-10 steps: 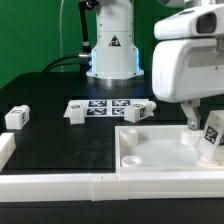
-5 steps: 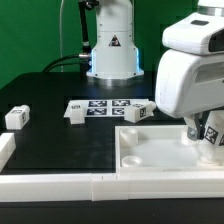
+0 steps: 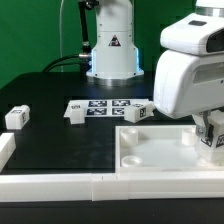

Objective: Assemble one leg

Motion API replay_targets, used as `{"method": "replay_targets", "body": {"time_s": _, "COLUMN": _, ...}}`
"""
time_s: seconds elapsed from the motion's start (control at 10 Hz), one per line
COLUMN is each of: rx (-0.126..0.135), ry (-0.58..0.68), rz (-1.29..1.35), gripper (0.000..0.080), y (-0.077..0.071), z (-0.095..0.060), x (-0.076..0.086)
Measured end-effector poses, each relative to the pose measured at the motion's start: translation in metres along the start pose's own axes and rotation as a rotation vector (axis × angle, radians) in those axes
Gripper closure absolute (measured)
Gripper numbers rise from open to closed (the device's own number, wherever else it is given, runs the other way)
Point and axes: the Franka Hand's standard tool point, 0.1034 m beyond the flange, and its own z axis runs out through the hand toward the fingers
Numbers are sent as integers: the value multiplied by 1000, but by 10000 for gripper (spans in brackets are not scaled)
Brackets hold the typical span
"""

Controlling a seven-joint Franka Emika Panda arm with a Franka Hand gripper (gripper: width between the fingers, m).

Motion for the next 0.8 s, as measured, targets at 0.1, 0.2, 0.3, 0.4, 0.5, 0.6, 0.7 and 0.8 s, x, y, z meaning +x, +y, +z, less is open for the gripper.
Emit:
{"method": "replay_targets", "body": {"time_s": 0.1, "rx": 1, "ry": 0, "rz": 26, "gripper": 507, "y": 0, "z": 0, "x": 0}}
{"method": "replay_targets", "body": {"time_s": 0.2, "rx": 2, "ry": 0, "rz": 39, "gripper": 507, "y": 0, "z": 0, "x": 0}}
{"method": "replay_targets", "body": {"time_s": 0.3, "rx": 2, "ry": 1, "rz": 84, "gripper": 507, "y": 0, "z": 0, "x": 0}}
{"method": "replay_targets", "body": {"time_s": 0.4, "rx": 7, "ry": 22, "rz": 248, "gripper": 507, "y": 0, "z": 0, "x": 1}}
{"method": "replay_targets", "body": {"time_s": 0.5, "rx": 6, "ry": 38, "rz": 394, "gripper": 507, "y": 0, "z": 1, "x": 0}}
{"method": "replay_targets", "body": {"time_s": 0.6, "rx": 6, "ry": 59, "rz": 509, "gripper": 506, "y": -1, "z": 1, "x": -1}}
{"method": "replay_targets", "body": {"time_s": 0.7, "rx": 8, "ry": 79, "rz": 581, "gripper": 506, "y": -1, "z": 1, "x": 0}}
{"method": "replay_targets", "body": {"time_s": 0.8, "rx": 16, "ry": 107, "rz": 693, "gripper": 506, "y": 0, "z": 2, "x": 1}}
